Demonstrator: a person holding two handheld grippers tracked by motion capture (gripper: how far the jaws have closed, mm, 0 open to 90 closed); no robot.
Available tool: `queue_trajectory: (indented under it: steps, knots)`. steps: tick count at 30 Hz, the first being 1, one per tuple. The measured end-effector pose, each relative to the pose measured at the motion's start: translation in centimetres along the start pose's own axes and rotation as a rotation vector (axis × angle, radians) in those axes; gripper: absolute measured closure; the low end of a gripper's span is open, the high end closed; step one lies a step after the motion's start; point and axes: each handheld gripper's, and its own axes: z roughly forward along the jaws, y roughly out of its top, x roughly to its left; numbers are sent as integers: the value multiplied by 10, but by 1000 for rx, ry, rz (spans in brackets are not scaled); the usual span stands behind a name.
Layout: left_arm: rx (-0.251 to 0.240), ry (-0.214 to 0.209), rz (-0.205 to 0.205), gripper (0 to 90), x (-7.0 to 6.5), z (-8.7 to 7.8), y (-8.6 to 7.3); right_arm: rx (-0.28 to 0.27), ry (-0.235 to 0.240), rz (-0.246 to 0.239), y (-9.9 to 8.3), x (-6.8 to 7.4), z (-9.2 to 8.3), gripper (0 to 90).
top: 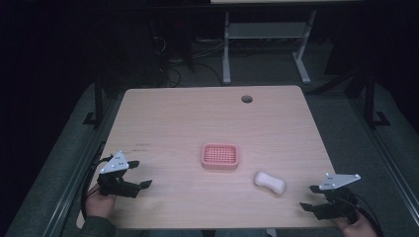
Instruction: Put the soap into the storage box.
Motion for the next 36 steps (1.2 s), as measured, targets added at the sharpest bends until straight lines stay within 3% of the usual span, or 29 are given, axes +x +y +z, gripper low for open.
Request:
queue_trajectory:
  steps: [4,15,26,36]
  knots:
    - [0,-1,4,148,-1,-1,0,1,-6,-26,7,4,0,273]
    - [-1,-1,6,148,-2,0,0,67,8,-94,34,7,12,277]
    - [7,-1,10,148,-1,0,0,88,36,-119,52,9,17,275]
    - [-8,3,-3,148,-1,-2,-1,105,32,-160,68,12,21,276]
